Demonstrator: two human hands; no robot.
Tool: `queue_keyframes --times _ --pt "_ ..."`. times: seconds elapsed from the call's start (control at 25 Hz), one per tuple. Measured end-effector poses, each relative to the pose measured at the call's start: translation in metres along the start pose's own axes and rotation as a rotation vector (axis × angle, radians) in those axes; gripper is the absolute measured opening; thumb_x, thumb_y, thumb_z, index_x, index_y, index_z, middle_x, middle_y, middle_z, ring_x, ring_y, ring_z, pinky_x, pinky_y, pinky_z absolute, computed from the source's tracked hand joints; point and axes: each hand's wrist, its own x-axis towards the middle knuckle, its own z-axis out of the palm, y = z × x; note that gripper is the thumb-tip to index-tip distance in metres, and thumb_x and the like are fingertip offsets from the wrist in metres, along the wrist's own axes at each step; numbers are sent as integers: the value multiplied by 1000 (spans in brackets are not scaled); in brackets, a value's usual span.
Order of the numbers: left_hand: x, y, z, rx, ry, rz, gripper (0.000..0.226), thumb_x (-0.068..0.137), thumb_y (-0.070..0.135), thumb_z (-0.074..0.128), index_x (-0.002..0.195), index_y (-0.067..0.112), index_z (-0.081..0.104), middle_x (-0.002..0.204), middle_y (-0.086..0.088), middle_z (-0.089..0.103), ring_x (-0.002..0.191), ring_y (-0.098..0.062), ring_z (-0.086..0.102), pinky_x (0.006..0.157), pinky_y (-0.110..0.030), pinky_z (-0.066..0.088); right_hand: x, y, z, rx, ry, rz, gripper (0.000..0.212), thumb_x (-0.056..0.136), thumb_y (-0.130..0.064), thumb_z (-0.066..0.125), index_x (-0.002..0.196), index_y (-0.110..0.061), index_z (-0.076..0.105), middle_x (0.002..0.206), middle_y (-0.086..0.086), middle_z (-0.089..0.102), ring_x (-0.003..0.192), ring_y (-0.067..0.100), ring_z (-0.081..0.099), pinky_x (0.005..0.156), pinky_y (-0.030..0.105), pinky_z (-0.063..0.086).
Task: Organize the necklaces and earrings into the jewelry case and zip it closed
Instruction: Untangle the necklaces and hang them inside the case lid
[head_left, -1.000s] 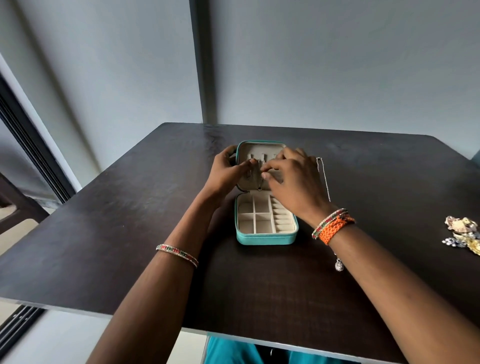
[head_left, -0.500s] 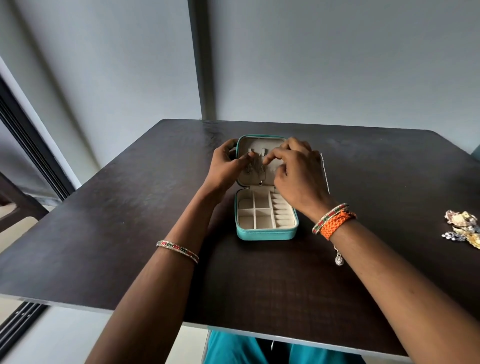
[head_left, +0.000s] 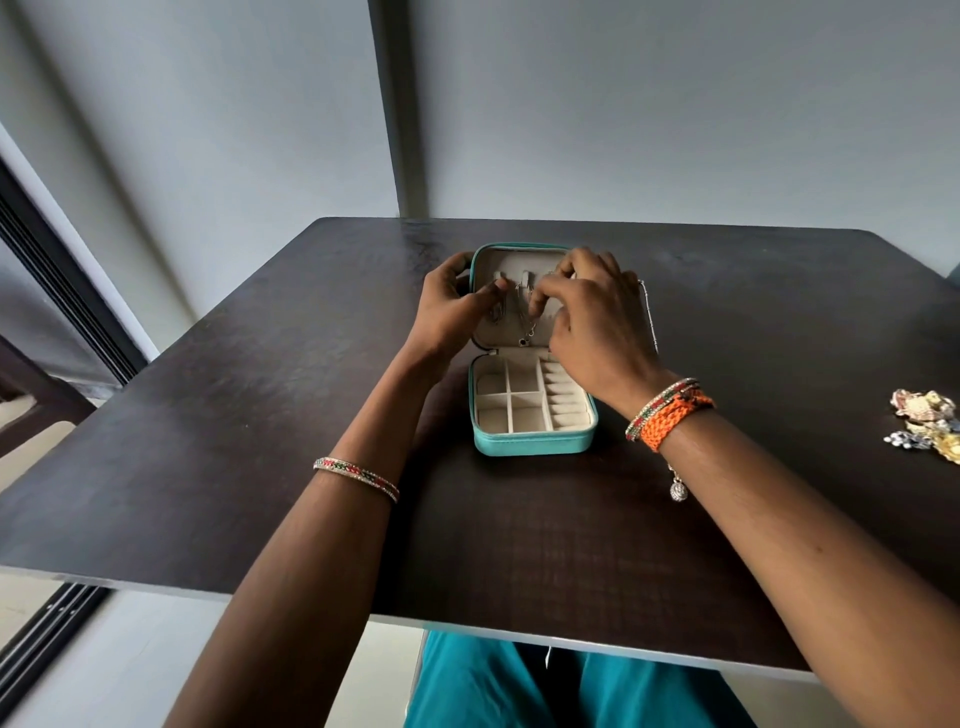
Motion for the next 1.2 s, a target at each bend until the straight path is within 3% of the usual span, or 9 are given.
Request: queue_keyframes --times 0.12,0.36,0.6,0.84,1.0,1.2 --pt "-1 2 1 -1 0 11 23 88 -2 59 109 6 56 84 -3 63 72 -9 59 65 -19 53 1 0 0 34 38 14 22 80 0 54 86 -15 68 94 5 52 98 23 49 81 35 35" --pt "-1 2 1 30 -7 25 26 89 -2 58 115 0 55 87 -3 63 76 -11 61 69 -21 55 0 -3 9 -72 -25 -15 18 82 -6 57 91 -13 70 102 5 53 102 23 44 79 32 25" --pt "-1 3 0 29 -22 28 23 89 -1 58 111 5 55 88 -2 63 78 -10 61 69 -21 55 0 -2 7 -26 73 16 10 81 -10 59 85 -17 64 95 4 52 96 22 47 77 32 28" --pt "0 1 1 46 -19 47 26 89 -3 58 114 0 55 87 -3 63 76 -7 61 70 -20 55 2 -4 10 -140 21 -23 14 77 -22 67 89 -15 66 99 6 54 97 26 48 75 33 24" --pt "2 -1 1 42 -12 65 24 87 -5 58 111 1 57 85 -2 64 69 0 61 70 -19 54 2 -9 10 -226 -3 -41 15 83 -20 63 94 -11 65 105 8 54 104 27 45 81 37 29" --pt "4 -5 0 58 19 64 22 86 -5 60 105 6 57 83 -2 63 69 -2 59 70 -20 53 -2 -11 12 -250 -51 -77 16 86 -23 55 94 -11 63 108 8 52 107 27 44 83 39 29"
